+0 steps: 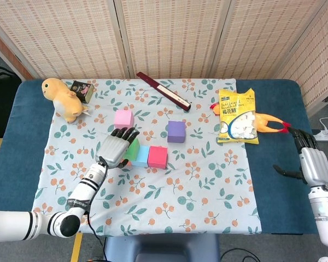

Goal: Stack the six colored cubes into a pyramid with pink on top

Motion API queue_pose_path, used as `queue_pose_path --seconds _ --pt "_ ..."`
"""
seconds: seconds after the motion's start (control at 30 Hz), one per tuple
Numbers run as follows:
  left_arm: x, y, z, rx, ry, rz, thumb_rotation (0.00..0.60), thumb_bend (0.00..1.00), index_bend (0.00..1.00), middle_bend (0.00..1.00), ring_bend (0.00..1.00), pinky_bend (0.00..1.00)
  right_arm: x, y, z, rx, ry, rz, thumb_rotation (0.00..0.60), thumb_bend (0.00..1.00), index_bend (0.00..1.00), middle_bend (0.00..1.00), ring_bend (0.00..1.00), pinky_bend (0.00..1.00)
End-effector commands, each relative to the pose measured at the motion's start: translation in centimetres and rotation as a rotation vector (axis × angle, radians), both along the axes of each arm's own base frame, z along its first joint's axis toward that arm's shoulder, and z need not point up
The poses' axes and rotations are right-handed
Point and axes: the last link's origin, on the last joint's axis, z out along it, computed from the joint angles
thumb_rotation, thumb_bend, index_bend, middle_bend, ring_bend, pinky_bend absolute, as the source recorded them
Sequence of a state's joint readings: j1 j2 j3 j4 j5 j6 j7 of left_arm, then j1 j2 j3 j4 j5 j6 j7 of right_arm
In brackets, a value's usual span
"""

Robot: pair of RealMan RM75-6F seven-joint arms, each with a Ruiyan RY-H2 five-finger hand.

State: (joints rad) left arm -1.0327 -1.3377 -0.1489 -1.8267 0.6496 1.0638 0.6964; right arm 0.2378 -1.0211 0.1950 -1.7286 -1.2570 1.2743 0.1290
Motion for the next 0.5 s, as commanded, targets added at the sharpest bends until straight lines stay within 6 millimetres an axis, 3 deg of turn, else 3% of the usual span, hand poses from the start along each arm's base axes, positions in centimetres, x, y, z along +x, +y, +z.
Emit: queue_pose_path --seconds 0.03,0.17,0.3,0.5 --pt "-0.5 -0.3 1.2 0.005 -0.039 0.007 0.600 0.32 0.00 0.00 0.00 0.11 0.0 0.1 0.0 0.001 -0.001 0.000 0.600 0.08 0.00 0.07 0.00 0.00" --pt "-1.2 -0.3 2.8 0.024 -0.090 -0.016 0.600 0.32 0.00 0.00 0.00 0.10 0.1 0.1 0.1 0.003 -0.001 0.003 0.600 0.08 0.00 0.07 0.00 0.00" --pt "-1.8 0.2 4.3 -0.001 -0.135 -0.053 0.600 0.32 0.08 0.00 0.00 0.12 0.3 0.1 0.1 0.005 -0.004 0.009 0.600 0.08 0.00 0.07 0.00 0.00" --pt "-2.1 1.0 5.6 -0.059 -0.122 -0.091 0.600 0.32 0.11 0.05 0.02 0.15 0.8 0.2 0.0 0.009 -0.004 0.026 0.600 0.08 0.00 0.07 0.00 0.00"
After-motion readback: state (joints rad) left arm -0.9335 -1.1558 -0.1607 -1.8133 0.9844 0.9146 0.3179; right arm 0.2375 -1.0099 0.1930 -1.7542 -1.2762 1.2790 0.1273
